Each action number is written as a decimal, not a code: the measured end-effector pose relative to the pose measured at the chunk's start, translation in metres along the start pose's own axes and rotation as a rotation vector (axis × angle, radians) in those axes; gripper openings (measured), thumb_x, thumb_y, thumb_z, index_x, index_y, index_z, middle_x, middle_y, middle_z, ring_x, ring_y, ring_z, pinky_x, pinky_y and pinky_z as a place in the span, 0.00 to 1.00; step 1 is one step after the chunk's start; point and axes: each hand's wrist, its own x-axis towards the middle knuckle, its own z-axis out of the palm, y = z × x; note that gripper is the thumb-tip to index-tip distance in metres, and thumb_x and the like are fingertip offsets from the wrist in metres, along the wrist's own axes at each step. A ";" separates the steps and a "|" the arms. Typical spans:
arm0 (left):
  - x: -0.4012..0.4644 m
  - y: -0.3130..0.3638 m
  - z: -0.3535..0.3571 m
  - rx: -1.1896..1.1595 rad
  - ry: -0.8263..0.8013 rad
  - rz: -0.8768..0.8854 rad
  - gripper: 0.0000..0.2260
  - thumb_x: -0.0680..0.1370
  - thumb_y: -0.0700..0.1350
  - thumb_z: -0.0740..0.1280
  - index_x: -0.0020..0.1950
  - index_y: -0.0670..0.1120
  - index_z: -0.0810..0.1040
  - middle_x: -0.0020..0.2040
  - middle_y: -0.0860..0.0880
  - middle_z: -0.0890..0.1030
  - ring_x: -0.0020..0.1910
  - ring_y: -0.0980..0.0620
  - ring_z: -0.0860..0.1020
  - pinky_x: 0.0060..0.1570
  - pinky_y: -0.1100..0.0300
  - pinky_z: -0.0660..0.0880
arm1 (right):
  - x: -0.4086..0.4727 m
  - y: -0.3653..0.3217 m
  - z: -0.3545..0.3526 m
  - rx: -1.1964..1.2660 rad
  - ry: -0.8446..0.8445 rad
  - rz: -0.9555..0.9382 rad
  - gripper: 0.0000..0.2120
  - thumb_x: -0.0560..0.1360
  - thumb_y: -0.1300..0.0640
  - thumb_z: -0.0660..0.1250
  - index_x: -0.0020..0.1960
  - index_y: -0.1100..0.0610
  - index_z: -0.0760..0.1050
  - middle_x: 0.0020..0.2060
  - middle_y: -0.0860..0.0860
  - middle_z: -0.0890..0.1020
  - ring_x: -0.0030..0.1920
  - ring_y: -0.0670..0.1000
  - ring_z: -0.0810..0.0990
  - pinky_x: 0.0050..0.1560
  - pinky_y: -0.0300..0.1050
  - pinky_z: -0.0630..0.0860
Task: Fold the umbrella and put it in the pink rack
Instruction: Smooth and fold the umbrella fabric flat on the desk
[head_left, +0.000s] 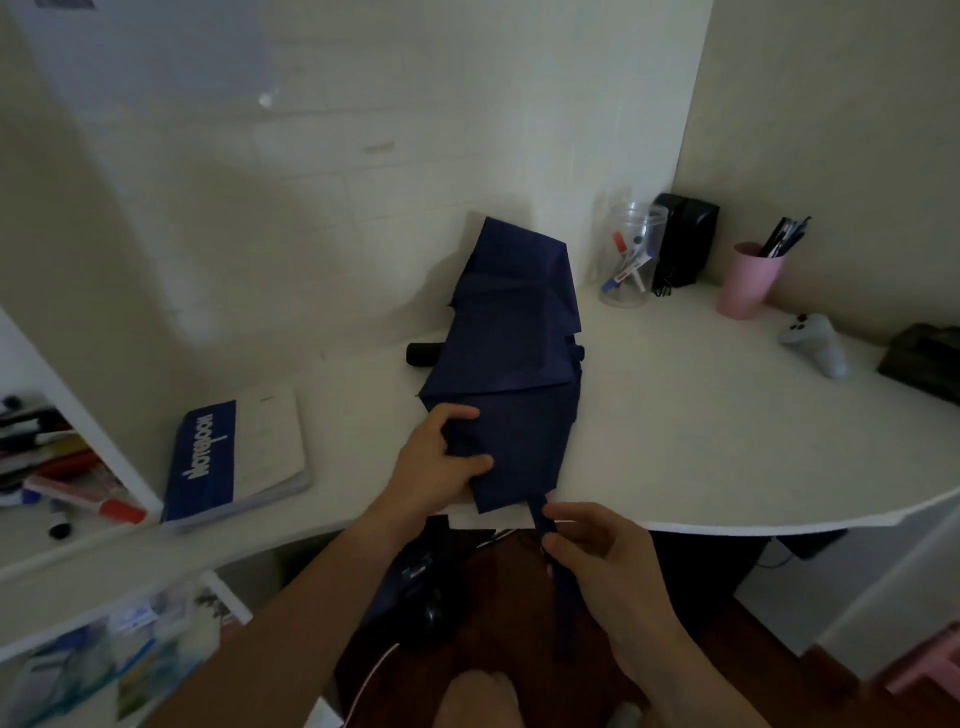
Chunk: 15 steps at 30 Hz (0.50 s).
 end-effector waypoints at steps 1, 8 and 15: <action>-0.008 -0.007 -0.004 0.120 0.010 0.049 0.19 0.70 0.43 0.78 0.57 0.57 0.79 0.56 0.50 0.81 0.50 0.50 0.82 0.53 0.49 0.82 | -0.003 0.006 0.003 -0.022 0.011 0.013 0.12 0.72 0.68 0.73 0.47 0.52 0.85 0.42 0.55 0.86 0.44 0.53 0.86 0.42 0.41 0.80; -0.016 -0.024 0.000 0.792 0.125 0.386 0.17 0.77 0.53 0.71 0.64 0.48 0.79 0.52 0.48 0.79 0.51 0.49 0.78 0.48 0.61 0.71 | -0.009 0.016 0.002 -0.477 -0.052 -0.088 0.08 0.72 0.55 0.75 0.47 0.44 0.81 0.37 0.45 0.84 0.39 0.43 0.83 0.47 0.48 0.82; -0.008 -0.036 -0.012 0.987 0.149 0.651 0.19 0.77 0.58 0.65 0.57 0.46 0.84 0.60 0.45 0.75 0.60 0.46 0.73 0.57 0.50 0.76 | 0.062 -0.038 -0.006 -0.946 -0.170 -0.795 0.15 0.80 0.51 0.64 0.66 0.50 0.77 0.63 0.46 0.79 0.61 0.47 0.75 0.59 0.40 0.73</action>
